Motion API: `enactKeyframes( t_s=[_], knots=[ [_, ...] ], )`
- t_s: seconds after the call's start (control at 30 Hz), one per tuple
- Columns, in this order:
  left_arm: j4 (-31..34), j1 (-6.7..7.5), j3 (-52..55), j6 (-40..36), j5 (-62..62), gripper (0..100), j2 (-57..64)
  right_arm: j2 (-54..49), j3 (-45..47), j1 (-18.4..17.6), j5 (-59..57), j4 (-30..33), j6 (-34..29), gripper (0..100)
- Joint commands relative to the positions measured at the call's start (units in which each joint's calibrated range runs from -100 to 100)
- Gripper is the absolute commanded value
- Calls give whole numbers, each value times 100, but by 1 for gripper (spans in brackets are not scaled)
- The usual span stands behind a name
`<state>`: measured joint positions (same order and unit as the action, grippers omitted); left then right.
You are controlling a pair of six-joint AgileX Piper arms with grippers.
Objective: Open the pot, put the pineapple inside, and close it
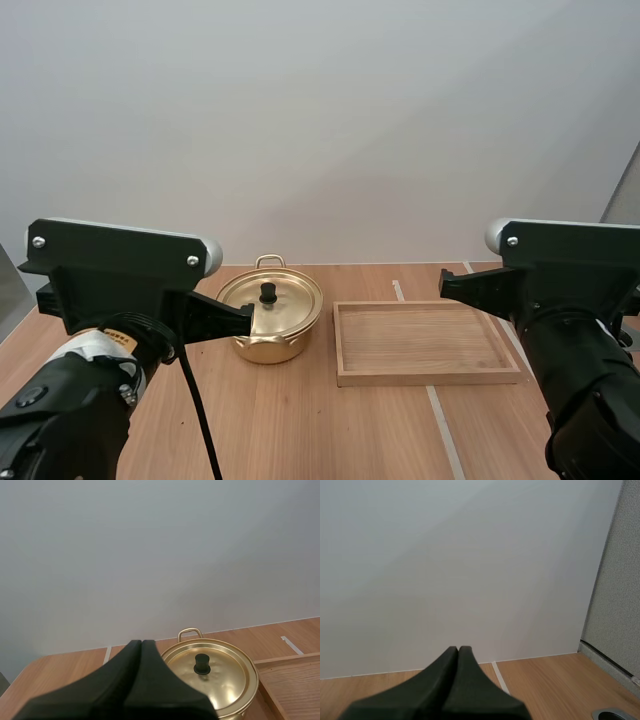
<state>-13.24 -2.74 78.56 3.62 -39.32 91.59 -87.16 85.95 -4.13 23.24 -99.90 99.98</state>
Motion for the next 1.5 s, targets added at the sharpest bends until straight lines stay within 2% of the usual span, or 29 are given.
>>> enactKeyframes(
  t_s=[0.0, 0.13, 0.3, 0.57, 0.73, 1.1, 1.3, 1.47],
  knots=[
    [26, -8, 33, -59, 76, 0, 19, -43, 9, 20, 43, -10, 2, 0],
    [79, -8, 407, -59, 689, 0, 164, -43, 180, 19, 43, -10, 2, 0],
    [764, -8, 1144, -59, 984, 0, 428, -66, 675, 19, 43, -10, 2, 0],
    [778, -8, 2022, -59, 965, 0, 635, -770, 1375, 19, 43, -10, 2, 0],
    [778, -8, 2121, -59, 961, 0, 635, -1284, 1405, 19, 43, -10, 2, 0],
    [778, -8, 2121, -59, 1007, 0, 635, -1284, 1405, 212, 97, -10, 2, 0],
    [778, -8, 2121, -59, 1007, 0, 635, -1284, 1405, 246, -859, -10, 2, 0],
    [778, -8, 2121, -59, 1007, 0, 635, -1284, 1405, 246, -2152, 133, 2, 0]
  ],
)
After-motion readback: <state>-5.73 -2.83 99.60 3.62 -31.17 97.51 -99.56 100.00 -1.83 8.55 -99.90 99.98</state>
